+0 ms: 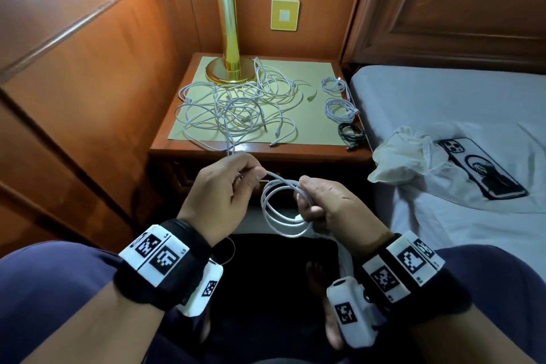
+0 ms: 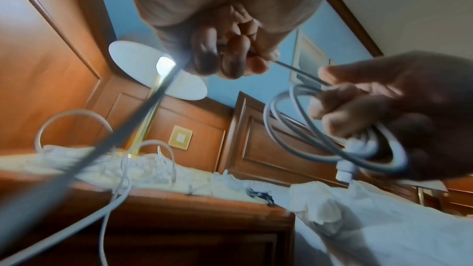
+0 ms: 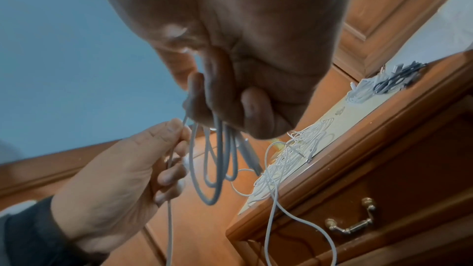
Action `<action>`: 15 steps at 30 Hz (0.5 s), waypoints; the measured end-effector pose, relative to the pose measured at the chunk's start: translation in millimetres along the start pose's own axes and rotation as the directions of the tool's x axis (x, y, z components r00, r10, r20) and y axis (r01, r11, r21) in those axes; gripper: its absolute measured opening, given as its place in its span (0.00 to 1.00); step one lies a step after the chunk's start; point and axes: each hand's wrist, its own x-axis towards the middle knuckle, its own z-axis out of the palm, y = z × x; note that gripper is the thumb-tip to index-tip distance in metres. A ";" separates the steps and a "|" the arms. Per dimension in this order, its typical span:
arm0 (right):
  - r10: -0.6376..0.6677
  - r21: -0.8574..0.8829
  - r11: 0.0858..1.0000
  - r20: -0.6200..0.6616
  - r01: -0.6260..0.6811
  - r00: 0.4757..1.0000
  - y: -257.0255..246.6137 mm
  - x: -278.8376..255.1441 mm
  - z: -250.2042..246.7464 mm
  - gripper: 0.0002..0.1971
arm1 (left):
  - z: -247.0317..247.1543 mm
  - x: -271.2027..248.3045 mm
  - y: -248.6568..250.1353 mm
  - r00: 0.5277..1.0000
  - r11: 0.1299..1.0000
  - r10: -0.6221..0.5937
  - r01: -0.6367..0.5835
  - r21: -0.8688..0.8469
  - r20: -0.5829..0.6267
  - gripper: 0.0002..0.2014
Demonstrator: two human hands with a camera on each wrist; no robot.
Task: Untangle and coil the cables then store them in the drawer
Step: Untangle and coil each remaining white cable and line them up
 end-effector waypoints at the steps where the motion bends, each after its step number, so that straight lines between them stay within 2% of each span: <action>1: 0.012 -0.003 1.000 0.016 -0.012 1.000 -2.1 -0.7 0.5 0.18 | -1.5 1.8 0.1 1.000 1.000 0.001 0.000 0.015 -0.029 0.09; 5: -0.003 -0.006 1.000 0.051 0.003 0.999 -4.1 1.5 4.1 0.18 | -2.6 4.3 -1.8 0.997 0.999 -0.026 0.028 0.039 -0.067 0.09; 8: 0.021 0.083 0.996 0.023 -0.023 1.000 -4.3 1.5 5.0 0.19 | 1.5 -1.8 -1.8 0.998 0.996 -0.070 0.070 -0.050 0.002 0.06; 11: 0.062 0.229 0.971 0.014 -0.064 0.998 -4.5 -1.2 -0.8 0.19 | 3.1 -4.0 4.7 0.999 0.993 0.039 -0.036 -0.111 0.031 0.10; 15: 0.116 0.348 0.929 0.046 -0.125 0.992 -5.6 -3.5 -6.2 0.19 | 0.7 -0.9 9.6 0.987 0.985 0.156 -0.153 -0.083 0.037 0.06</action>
